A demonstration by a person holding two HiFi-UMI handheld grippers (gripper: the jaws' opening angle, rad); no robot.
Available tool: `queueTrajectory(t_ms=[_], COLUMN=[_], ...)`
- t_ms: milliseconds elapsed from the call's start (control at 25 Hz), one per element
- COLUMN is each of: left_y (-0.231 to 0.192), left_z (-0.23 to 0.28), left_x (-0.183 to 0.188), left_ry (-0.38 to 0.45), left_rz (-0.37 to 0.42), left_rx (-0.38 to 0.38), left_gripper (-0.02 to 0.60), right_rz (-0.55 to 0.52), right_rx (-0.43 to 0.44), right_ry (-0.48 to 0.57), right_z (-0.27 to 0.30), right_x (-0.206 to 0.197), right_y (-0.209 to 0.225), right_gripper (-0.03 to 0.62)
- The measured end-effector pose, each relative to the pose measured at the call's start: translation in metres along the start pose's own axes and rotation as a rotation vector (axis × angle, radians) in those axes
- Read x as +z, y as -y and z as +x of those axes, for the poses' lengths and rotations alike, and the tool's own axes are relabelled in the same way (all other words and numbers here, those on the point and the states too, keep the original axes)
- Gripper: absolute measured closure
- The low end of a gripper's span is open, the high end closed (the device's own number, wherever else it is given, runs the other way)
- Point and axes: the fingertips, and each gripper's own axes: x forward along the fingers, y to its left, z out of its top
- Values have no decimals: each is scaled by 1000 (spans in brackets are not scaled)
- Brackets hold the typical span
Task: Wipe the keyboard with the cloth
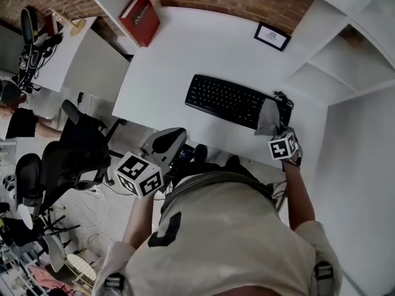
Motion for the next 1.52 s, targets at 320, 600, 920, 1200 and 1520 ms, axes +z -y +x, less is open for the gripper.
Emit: queueTrajectory(t_ms=[320,600,920,1200,1520], left_y=[20,24,2,-58,-132], left_z=[19,22,2,-40,-70], left_x=[4,4,1,8,12], left_ry=[-21,-18,-27,5,63], left_rz=[35,37,42,71,31], left_rx=[-22,32,184,262,186], left_gripper=[578,578,578,578,578], right_rz=[72,97,281,372,338], right_rx=[-17,-6,77,145,171], right_ry=[-15,-45,183,378,412], right_z=[-8,-4,-26,-68,-85], right_x=[-34,-60,-30,52,148], right_y=[26,48,60,28,-45], right_gripper=[580,580,580,580,580])
